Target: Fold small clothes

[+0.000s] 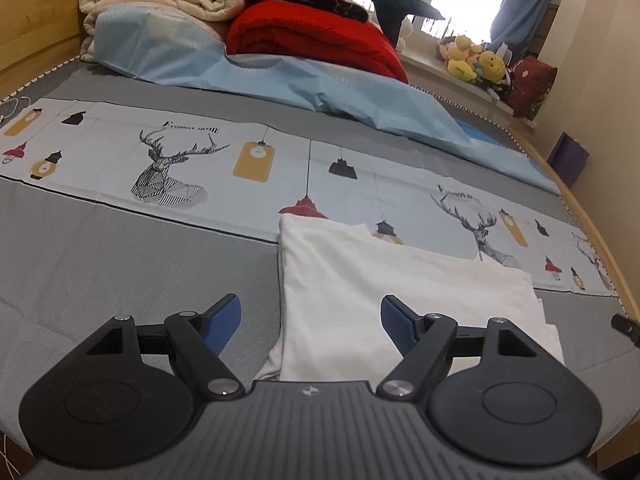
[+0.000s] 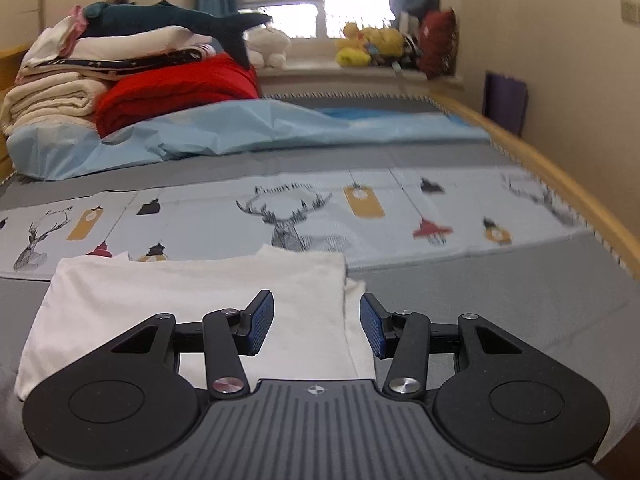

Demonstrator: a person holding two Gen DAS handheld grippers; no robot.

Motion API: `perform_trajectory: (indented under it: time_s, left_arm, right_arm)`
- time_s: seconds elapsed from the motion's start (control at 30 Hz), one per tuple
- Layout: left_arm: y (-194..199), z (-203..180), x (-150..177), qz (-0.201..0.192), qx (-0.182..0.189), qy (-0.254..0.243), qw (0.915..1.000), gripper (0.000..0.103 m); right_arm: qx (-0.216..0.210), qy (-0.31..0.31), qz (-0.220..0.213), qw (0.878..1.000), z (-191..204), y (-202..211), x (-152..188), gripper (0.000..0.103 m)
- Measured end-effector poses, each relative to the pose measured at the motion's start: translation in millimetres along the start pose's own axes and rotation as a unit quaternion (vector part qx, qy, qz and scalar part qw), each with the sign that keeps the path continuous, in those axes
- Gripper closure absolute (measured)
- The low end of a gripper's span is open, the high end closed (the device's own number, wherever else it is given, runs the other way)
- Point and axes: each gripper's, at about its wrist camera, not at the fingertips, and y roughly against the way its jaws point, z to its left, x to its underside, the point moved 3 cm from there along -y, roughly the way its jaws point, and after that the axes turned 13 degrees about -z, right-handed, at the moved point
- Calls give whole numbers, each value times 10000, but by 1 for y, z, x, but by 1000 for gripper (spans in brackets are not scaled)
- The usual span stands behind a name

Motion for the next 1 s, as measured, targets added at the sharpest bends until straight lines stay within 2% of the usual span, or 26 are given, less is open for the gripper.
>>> perform_trajectory:
  time_s: [0.17, 0.23, 0.43, 0.57, 0.7, 0.83, 1.0]
  left_arm:
    - [-7, 7, 3, 88, -58, 37, 9999, 22]
    - [-11, 9, 4, 129, -88, 51, 9999, 22]
    - [-22, 13, 7, 333, -234, 30, 9992, 22]
    - [-24, 18, 7, 313, -372, -28, 9988, 22]
    - [-30, 36, 7, 407, -619, 140, 9972, 22]
    - [-40, 53, 10, 653, -920, 308, 9931, 22]
    - [-41, 65, 11, 720, -984, 471, 9914, 22]
  right_arm:
    - [-254, 183, -51, 9995, 29, -5, -2, 58]
    - [-358, 165, -41, 9992, 41, -8, -3, 67]
    - [-724, 170, 23, 9972, 86, -14, 0, 73]
    - [-1105, 576, 47, 9922, 130, -14, 7, 75]
    - [-1483, 1031, 5, 9836, 176, -9, 18, 83]
    - [-1974, 1359, 164, 9707, 219, -7, 31, 83]
    - [-2507, 1853, 401, 9493, 269, -3, 53, 82]
